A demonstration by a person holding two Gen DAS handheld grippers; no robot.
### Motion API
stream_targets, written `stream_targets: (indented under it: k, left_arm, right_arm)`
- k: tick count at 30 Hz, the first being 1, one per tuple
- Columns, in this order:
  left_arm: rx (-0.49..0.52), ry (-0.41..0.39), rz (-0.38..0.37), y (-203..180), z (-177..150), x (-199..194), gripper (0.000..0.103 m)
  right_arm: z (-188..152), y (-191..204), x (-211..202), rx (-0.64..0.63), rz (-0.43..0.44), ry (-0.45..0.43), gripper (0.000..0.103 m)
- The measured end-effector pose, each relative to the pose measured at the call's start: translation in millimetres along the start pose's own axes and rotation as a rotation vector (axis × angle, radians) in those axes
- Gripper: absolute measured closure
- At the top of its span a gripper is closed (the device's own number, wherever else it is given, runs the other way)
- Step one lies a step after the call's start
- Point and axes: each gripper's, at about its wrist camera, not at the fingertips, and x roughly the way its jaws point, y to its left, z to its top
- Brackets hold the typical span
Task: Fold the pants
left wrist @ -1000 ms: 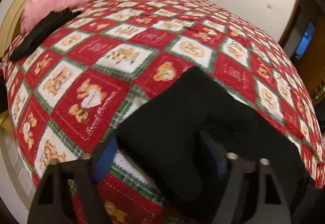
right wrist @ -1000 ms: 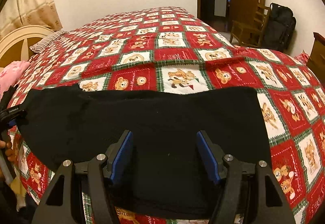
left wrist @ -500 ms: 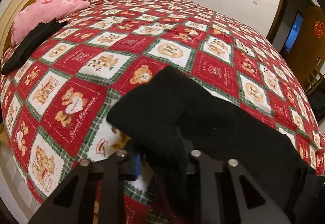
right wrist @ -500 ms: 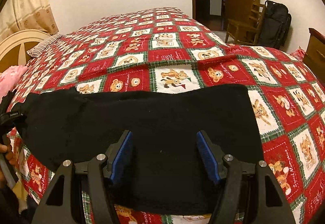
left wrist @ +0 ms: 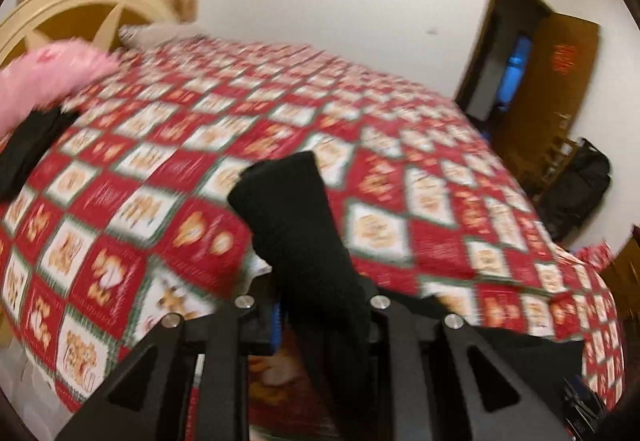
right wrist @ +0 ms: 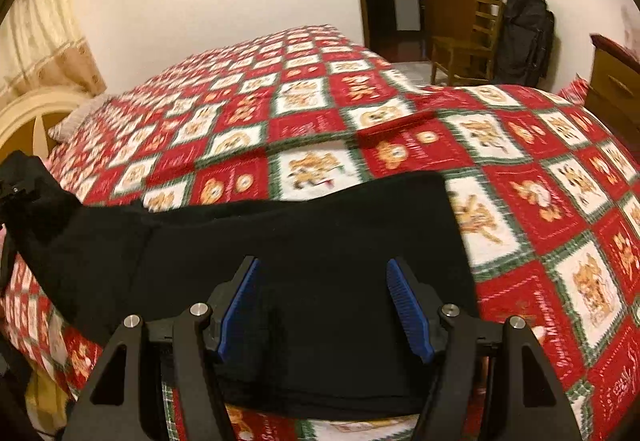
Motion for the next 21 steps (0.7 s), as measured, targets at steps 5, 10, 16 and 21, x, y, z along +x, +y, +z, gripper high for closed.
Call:
stream_targets:
  k: [5, 10, 16, 21]
  left_arm:
    - [0.139, -0.051, -0.11, -57.6, -3.4, -18.6, 0.08]
    - [0.287, -0.037, -0.208, -115.5, -26.8, -18.9, 0.081]
    - [0.487, -0.016, -0.332, -188.5, -68.3, -20.8, 0.081]
    - [0.7, -0.055, -0.364, -239.2, -114.9, -22.4, 0.081]
  right_arm:
    - [5.1, -21.5, -13.0, 0.063, -0.013, -0.03, 0.037]
    - [4.9, -43.7, -31.1, 0.106, -0.047, -0.065, 0.037]
    - [-1.5, -78.4, -53.3, 0.174, -0.106, -0.105, 0.037]
    - [-7.2, -100.1, -57.9, 0.234, -0.129, -0.104, 0.036]
